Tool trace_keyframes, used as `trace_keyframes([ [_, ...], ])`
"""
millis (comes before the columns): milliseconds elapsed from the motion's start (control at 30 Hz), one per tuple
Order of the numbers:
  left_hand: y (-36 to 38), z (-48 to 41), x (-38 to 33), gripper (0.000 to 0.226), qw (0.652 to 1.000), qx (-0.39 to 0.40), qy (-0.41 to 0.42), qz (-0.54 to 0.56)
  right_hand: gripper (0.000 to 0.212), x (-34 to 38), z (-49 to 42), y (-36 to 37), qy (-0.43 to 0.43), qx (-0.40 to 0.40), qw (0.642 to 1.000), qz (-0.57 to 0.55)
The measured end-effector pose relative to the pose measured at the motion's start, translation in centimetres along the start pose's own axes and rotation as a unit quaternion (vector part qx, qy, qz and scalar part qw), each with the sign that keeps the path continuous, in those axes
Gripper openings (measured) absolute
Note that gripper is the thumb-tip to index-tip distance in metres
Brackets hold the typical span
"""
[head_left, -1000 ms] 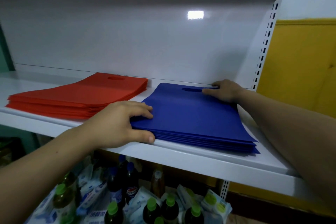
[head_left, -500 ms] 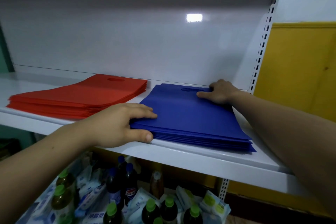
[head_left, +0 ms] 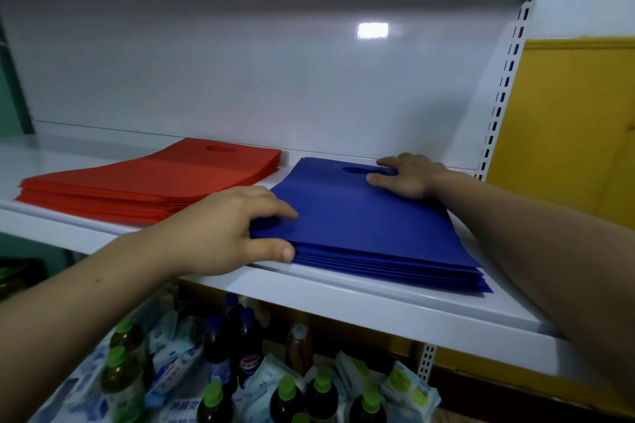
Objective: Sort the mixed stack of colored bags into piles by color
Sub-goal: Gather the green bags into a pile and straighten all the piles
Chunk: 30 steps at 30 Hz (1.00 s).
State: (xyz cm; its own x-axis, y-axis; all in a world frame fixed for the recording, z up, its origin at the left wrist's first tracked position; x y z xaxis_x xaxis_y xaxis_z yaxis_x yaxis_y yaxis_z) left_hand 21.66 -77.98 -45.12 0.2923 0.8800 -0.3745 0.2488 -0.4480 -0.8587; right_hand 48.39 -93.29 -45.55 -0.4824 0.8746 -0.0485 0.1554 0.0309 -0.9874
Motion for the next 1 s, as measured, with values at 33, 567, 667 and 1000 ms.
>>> trace_keyframes([
  [33, -0.1, 0.1, 0.0, 0.099, 1.000, -0.003, -0.004, -0.003, 0.082, -0.1, -0.1, 0.0, 0.001, -0.002, 1.000, -0.009],
  [567, 1.2, 0.0, -0.7, 0.094, 0.998, 0.064, 0.006, 0.004, 0.092, -1.9, -0.3, 1.9, 0.041, 0.080, 0.990, -0.106],
  [667, 1.1, 0.0, -0.1, 0.094, 0.998, 0.060, -0.011, 0.026, 0.092, -2.2, -0.3, 1.3, 0.048, 0.058, 0.994, -0.080],
  [1000, 0.7, 0.2, 0.5, 0.096, 0.997, 0.045, -0.053, 0.031, 0.095, -1.6, 0.5, 0.8, 0.047, 0.045, 0.997, -0.039],
])
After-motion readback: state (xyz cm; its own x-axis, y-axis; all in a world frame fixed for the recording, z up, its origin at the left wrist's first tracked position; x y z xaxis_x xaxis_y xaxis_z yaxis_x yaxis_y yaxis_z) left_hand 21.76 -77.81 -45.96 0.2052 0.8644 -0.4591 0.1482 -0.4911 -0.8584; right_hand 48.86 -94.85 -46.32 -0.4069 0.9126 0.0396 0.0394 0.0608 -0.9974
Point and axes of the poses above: each hand's wrist, its own z-axis away from the middle knuckle, its own y-axis out of the palm, x = y × z, the point moved 9 cm from there along -z, towards the middle knuckle, and after that the axes turned 10 degrees about z, right-handed, at the moved point
